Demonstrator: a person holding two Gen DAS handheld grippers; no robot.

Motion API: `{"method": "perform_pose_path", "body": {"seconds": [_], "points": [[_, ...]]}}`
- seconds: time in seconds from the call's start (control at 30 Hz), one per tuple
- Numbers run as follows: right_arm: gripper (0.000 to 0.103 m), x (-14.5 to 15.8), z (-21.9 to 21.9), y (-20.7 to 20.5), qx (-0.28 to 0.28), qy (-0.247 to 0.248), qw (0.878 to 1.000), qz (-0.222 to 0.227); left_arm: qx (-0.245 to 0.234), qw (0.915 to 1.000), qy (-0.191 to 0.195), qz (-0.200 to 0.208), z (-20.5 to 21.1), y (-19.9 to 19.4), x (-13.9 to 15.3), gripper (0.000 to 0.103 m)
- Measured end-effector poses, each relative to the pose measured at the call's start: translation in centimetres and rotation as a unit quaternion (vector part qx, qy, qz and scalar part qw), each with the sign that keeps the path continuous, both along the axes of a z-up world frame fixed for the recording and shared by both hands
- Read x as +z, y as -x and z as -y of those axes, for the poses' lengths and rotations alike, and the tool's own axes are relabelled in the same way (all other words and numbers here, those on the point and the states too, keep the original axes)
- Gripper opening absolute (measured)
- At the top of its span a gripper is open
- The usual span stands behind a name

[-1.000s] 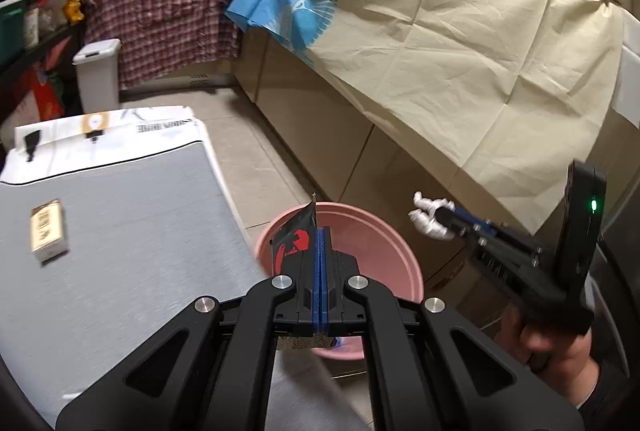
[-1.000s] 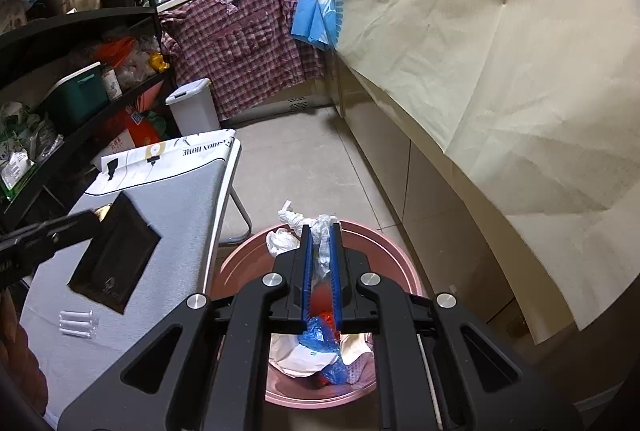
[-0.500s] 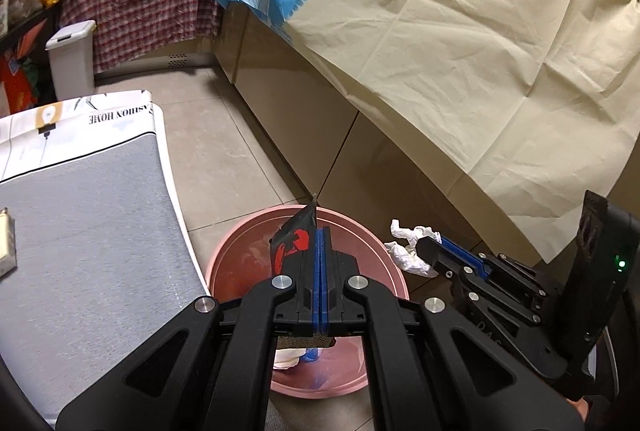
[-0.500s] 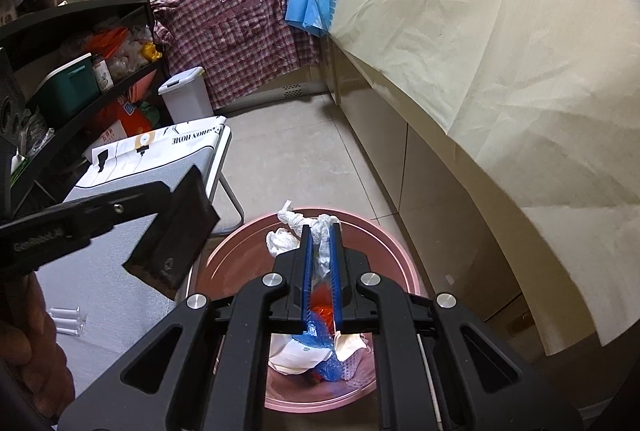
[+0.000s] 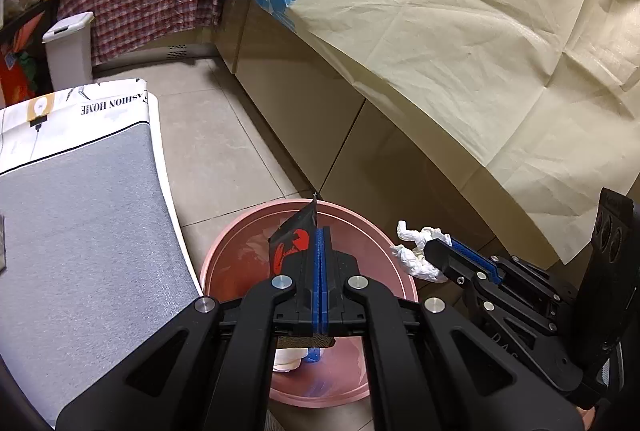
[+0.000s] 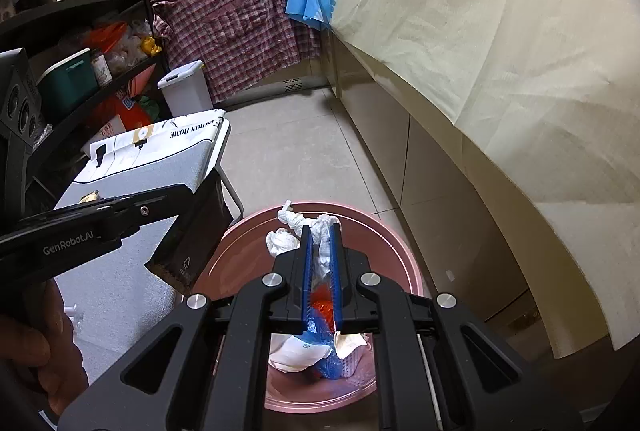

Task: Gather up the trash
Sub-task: 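Open both tools to drop the packet and tissue into the bin, then grasp the cream tissue pack with the left tool while the right tool grasps the clear straws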

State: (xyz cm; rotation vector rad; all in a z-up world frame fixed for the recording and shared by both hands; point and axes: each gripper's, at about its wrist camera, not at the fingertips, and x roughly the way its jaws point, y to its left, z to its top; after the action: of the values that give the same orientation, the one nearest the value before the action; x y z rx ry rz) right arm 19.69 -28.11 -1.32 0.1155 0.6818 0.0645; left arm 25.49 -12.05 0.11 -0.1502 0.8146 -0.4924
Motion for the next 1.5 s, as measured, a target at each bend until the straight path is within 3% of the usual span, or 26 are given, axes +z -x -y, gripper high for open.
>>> {"method": "perform_pose_path", "body": {"seconds": [0.13, 0.2, 0.23, 0.3, 0.57, 0.8, 1.0, 1.13, 1.23, 1.43, 1.5], "points": [[0.017, -0.5, -0.3, -0.4, 0.006, 0.004, 1.0, -0.013, -0.017, 0.9997, 0.0, -0.019, 0.6, -0.5, -0.6, 0.0], [0.045, -0.8, -0.7, -0.6, -0.003, 0.022, 1.0, -0.018, -0.018, 0.9996, -0.004, -0.021, 0.5, -0.3, -0.6, 0.004], [0.046, -0.7, -0.7, -0.5, -0.007, 0.024, 1.0, -0.013, -0.019, 0.9996, -0.005, -0.021, 0.4, -0.2, -0.5, 0.006], [0.047, -0.7, -0.5, -0.6, -0.01, 0.019, 1.0, -0.012, -0.014, 0.9998, -0.007, -0.014, -0.3, 0.1, -0.1, 0.015], [0.047, -0.3, -1.7, 0.4, 0.009, 0.036, 0.999, 0.002, 0.022, 0.9995, -0.018, 0.016, -6.8, 3.0, 2.4, 0.015], [0.046, 1.0, -4.2, 2.2, 0.052, 0.045, 0.997, 0.028, 0.045, 0.9956, -0.076, 0.03, -16.5, 7.5, 3.2, 0.015], [0.027, 2.3, -7.5, 4.2, 0.109, 0.036, 0.992, 0.049, 0.091, 0.9899, -0.103, 0.036, -24.8, 9.3, 3.9, 0.015], [0.022, 2.7, -11.1, 4.9, 0.157, 0.015, 0.987, 0.04, 0.117, 0.9876, -0.096, 0.042, -28.3, 9.7, 4.1, 0.015], [0.022, 2.7, -14.6, 5.6, 0.201, 0.016, 0.979, 0.039, 0.147, 0.986, -0.066, 0.042, -30.7, 9.8, 4.2, 0.015], [0.025, 0.1, -22.1, 6.4, 0.303, 0.029, 0.953, 0.005, 0.195, 0.9791, -0.023, 0.053, -33.8, 10.3, 5.4, 0.015], [0.031, -1.1, -24.4, 6.3, 0.33, 0.041, 0.943, -0.004, 0.205, 0.9772, -0.009, 0.056, -34.7, 10.5, 5.8, 0.015]]}}
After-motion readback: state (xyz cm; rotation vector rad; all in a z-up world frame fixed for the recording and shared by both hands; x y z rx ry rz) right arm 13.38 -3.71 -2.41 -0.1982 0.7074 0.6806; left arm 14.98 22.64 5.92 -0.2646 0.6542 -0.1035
